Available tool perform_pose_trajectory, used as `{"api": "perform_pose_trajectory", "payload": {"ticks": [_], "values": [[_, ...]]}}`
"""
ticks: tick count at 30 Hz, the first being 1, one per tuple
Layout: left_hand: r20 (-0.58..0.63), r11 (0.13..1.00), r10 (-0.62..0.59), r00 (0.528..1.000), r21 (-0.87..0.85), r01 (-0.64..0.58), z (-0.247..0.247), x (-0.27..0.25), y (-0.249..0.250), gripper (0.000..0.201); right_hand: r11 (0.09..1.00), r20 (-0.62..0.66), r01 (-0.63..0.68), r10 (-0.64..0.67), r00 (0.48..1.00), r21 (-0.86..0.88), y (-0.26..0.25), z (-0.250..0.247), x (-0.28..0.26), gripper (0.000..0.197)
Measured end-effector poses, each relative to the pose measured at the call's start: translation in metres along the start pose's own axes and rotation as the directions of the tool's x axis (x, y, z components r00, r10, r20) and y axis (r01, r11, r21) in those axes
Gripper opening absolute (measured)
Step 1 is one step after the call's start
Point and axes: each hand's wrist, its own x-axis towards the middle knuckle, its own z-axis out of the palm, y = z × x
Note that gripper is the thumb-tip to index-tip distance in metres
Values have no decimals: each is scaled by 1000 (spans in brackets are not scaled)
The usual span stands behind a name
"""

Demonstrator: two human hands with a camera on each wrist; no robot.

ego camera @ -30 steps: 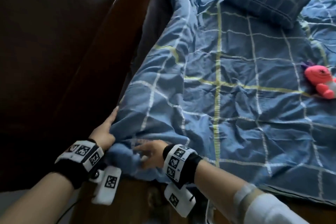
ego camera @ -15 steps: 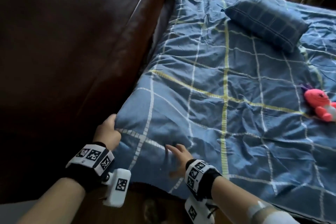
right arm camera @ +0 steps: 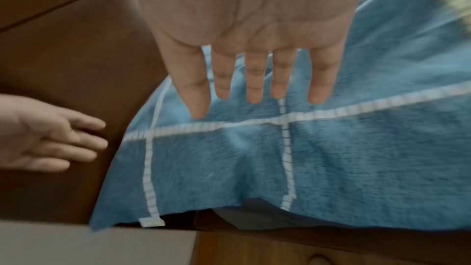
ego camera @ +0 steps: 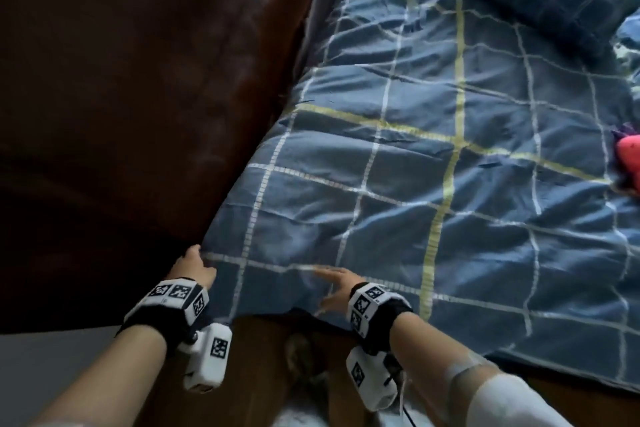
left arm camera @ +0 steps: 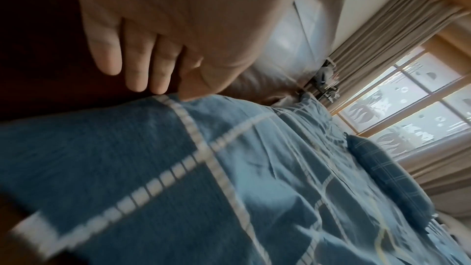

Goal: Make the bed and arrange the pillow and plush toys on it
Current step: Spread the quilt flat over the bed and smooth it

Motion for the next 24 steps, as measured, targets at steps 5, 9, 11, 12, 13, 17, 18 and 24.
{"api": "perform_pose_trajectory", "payload": {"ticks": [5,9,11,12,13,17,18,24], "values": [[100,998,45,994,43,-49,27,1,19,60,961,-63,-207,222,973,184,50,-11,-20,62],[185,984,174,967,0,-177,55,-6,56,35,901,-137,-352,393,909,253,88,-17,-35,46],[253,969,236,938,16,-248,68,-20,86,18,875,-173,-398,453,875,277,102,-22,-52,36],[282,957,263,923,46,-287,75,-29,104,12,865,-196,-408,472,860,292,110,-26,-62,33],[311,940,295,903,76,-334,82,-39,123,10,856,-216,-415,487,846,307,118,-29,-73,31],[457,756,440,773,277,-594,118,-101,204,22,835,-280,-429,528,802,344,161,-36,-130,31],[482,710,461,746,304,-635,129,-120,221,24,829,-294,-430,537,791,358,174,-36,-146,30],[623,452,519,585,382,-806,231,-245,309,24,736,-317,-441,640,700,514,279,-20,-258,15]]}}
